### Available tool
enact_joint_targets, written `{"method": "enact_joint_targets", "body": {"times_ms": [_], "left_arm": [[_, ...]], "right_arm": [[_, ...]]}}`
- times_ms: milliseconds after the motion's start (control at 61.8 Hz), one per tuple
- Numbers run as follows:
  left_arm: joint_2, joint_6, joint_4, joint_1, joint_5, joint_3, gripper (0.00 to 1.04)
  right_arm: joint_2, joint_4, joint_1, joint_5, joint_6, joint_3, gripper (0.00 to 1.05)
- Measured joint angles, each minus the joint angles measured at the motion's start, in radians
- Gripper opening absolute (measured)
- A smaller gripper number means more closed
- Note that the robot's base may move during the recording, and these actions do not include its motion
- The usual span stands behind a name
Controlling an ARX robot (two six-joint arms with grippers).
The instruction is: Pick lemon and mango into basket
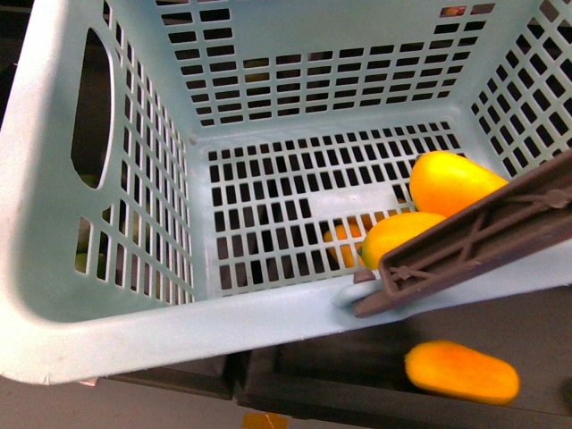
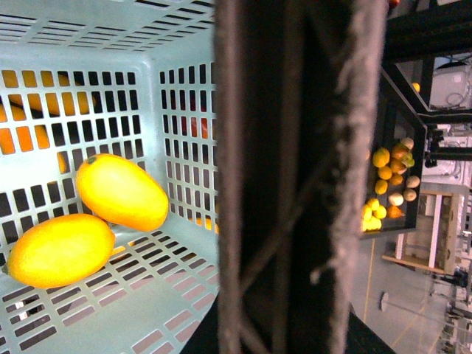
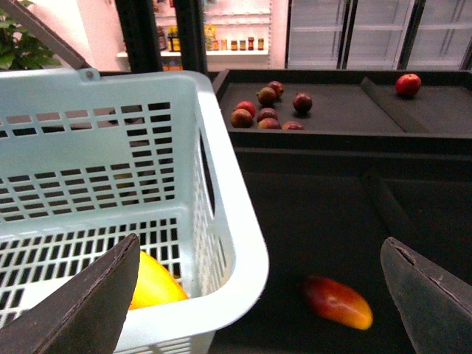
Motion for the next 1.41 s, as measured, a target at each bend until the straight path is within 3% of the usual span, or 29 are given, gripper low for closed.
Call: {"method": "enact_joint_targets", "body": {"times_ms": [1407], "left_arm": [[0.0, 0.014, -0.002, 0.012, -0.01, 0.0, 0.05]], "right_arm": [[-0.002, -0.002, 0.0, 0.0, 0.0, 0.0, 0.96]]}}
